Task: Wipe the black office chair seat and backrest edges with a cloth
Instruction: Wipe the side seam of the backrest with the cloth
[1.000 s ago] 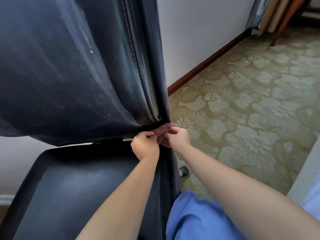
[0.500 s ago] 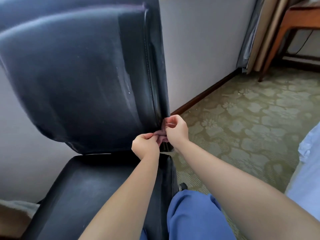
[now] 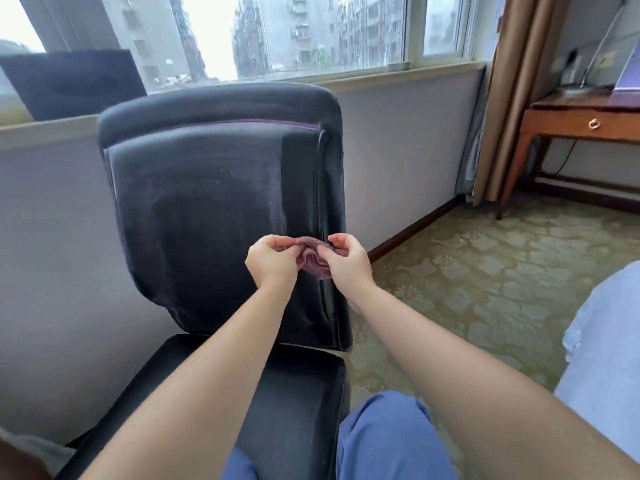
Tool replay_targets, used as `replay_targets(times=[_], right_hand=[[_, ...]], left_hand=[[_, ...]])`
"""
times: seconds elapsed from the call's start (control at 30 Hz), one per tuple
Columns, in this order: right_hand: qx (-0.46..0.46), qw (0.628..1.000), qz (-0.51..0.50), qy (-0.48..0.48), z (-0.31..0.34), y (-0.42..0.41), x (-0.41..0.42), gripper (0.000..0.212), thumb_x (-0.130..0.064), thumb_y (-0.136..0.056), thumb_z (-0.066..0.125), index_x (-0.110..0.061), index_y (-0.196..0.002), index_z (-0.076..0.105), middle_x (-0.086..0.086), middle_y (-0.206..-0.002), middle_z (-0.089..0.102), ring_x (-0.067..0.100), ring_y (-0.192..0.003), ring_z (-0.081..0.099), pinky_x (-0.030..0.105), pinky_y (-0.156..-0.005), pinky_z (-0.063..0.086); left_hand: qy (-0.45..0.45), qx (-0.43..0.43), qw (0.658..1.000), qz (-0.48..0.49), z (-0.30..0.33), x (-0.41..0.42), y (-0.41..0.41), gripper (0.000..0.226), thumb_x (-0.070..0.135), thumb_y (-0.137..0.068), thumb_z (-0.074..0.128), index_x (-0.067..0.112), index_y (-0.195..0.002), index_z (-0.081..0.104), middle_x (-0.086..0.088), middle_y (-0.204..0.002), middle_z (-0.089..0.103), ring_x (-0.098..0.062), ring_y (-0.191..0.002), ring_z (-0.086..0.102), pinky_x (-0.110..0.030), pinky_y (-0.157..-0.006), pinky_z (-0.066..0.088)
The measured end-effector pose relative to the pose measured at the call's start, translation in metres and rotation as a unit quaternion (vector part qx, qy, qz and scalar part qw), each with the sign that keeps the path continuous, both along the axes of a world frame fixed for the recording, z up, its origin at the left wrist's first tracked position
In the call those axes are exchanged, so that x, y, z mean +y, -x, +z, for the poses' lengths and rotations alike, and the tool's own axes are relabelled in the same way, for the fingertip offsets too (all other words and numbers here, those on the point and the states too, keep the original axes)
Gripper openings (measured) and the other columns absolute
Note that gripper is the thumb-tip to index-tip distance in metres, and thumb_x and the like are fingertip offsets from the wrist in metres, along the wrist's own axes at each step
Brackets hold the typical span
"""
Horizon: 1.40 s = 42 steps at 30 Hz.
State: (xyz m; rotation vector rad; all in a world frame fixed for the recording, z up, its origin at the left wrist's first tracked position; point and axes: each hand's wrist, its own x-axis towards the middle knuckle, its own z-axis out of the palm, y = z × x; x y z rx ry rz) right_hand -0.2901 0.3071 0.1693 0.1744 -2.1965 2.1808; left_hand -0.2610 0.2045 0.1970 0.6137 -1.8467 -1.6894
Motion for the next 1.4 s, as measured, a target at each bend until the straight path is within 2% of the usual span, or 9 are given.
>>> replay_targets(times=[0.07, 0.17, 0.43, 0.63, 0.73, 0.87, 0.97, 1.13, 1.4], right_hand=[[-0.011, 1.000, 0.017, -0.005, 0.010, -0.003, 0.003, 0.039, -0.022, -0.091, 0.061, -0.017, -0.128, 0.048, -0.001, -0.119, 0.056, 0.016, -0.108, 0.055, 0.026, -0.088, 0.050], [-0.017, 1.000, 0.019, -0.007, 0.026, -0.007, 0.009, 0.043, -0.022, -0.092, 0.060, -0.016, -0.132, 0.045, 0.001, -0.119, 0.055, 0.016, -0.106, 0.055, 0.019, -0.079, 0.049], [0.199, 0.950, -0.229, -0.077, 0.055, -0.004, 0.027, 0.015, -0.007, -0.083, 0.065, -0.012, -0.089, 0.052, -0.001, -0.096, 0.046, 0.004, -0.070, 0.046, 0.008, -0.066, 0.033], [0.296, 0.921, -0.241, -0.076, 0.086, 0.023, 0.025, 0.013, 0.002, -0.082, 0.065, -0.009, -0.077, 0.057, 0.002, -0.094, 0.046, -0.001, -0.067, 0.046, 0.008, -0.067, 0.039], [0.355, 0.899, -0.234, -0.107, 0.114, 0.044, 0.016, 0.003, 0.002, -0.084, 0.062, -0.001, -0.085, 0.063, 0.004, -0.098, 0.047, 0.005, -0.073, 0.047, 0.000, -0.072, 0.036], [0.394, 0.878, -0.226, -0.150, 0.139, 0.074, -0.003, 0.008, -0.002, -0.087, 0.059, 0.000, -0.092, 0.066, 0.010, -0.103, 0.050, 0.011, -0.085, 0.048, 0.014, -0.080, 0.043], [0.416, 0.834, -0.251, -0.260, 0.128, 0.092, -0.015, 0.023, -0.014, -0.084, 0.061, -0.002, -0.102, 0.067, 0.012, -0.109, 0.055, 0.026, -0.100, 0.054, 0.037, -0.082, 0.050], [0.443, 0.786, -0.276, -0.331, 0.098, 0.100, -0.018, 0.038, -0.028, -0.082, 0.051, -0.004, -0.107, 0.067, 0.012, -0.117, 0.059, 0.028, -0.106, 0.051, 0.039, -0.084, 0.049], [0.391, 0.857, -0.231, -0.245, 0.036, 0.072, -0.037, 0.033, -0.022, -0.088, 0.048, 0.001, -0.107, 0.063, 0.017, -0.111, 0.057, 0.031, -0.097, 0.061, 0.037, -0.080, 0.053]], left_hand=[[0.010, 0.021, 0.999, -0.028, 0.011, 0.001, -0.002, 0.017, -0.002, -0.078, 0.073, 0.011, -0.071, 0.063, -0.012, -0.071, 0.067, -0.016, -0.055, 0.062, -0.020, -0.050, 0.051], [0.023, 0.041, 0.996, -0.073, 0.027, 0.002, -0.004, 0.017, -0.002, -0.079, 0.072, 0.010, -0.071, 0.063, -0.017, -0.075, 0.069, -0.021, -0.060, 0.063, -0.024, -0.055, 0.052], [0.070, 0.049, 0.986, -0.144, 0.057, 0.015, 0.002, 0.020, -0.006, -0.075, 0.073, 0.012, -0.071, 0.065, -0.010, -0.066, 0.067, -0.008, -0.043, 0.059, -0.020, -0.047, 0.048], [0.053, 0.079, 0.982, -0.165, 0.075, 0.011, 0.018, 0.013, -0.003, -0.075, 0.074, 0.009, -0.078, 0.071, -0.012, -0.075, 0.072, -0.020, -0.064, 0.068, -0.027, -0.066, 0.056], [0.060, 0.104, 0.982, -0.148, 0.093, 0.002, 0.032, 0.012, -0.004, -0.078, 0.067, 0.006, -0.083, 0.071, -0.012, -0.076, 0.070, -0.019, -0.064, 0.065, -0.022, -0.061, 0.053], [0.114, 0.128, 0.980, -0.102, 0.119, -0.014, 0.061, 0.012, 0.002, -0.081, 0.067, 0.014, -0.081, 0.071, -0.008, -0.076, 0.071, -0.020, -0.069, 0.068, -0.029, -0.068, 0.057], [0.172, 0.127, 0.973, -0.090, 0.123, -0.024, 0.079, 0.012, 0.006, -0.083, 0.068, 0.016, -0.083, 0.072, -0.002, -0.079, 0.071, -0.018, -0.077, 0.068, -0.030, -0.079, 0.056], [0.333, 0.109, 0.931, -0.100, 0.105, -0.037, 0.091, 0.018, 0.003, -0.081, 0.069, 0.012, -0.095, 0.075, 0.001, -0.092, 0.067, -0.011, -0.078, 0.061, -0.014, -0.075, 0.047], [0.341, 0.075, 0.927, -0.136, 0.071, -0.058, 0.080, 0.015, -0.001, -0.076, 0.074, 0.011, -0.085, 0.076, 0.002, -0.082, 0.067, -0.002, -0.067, 0.058, -0.011, -0.069, 0.047]])
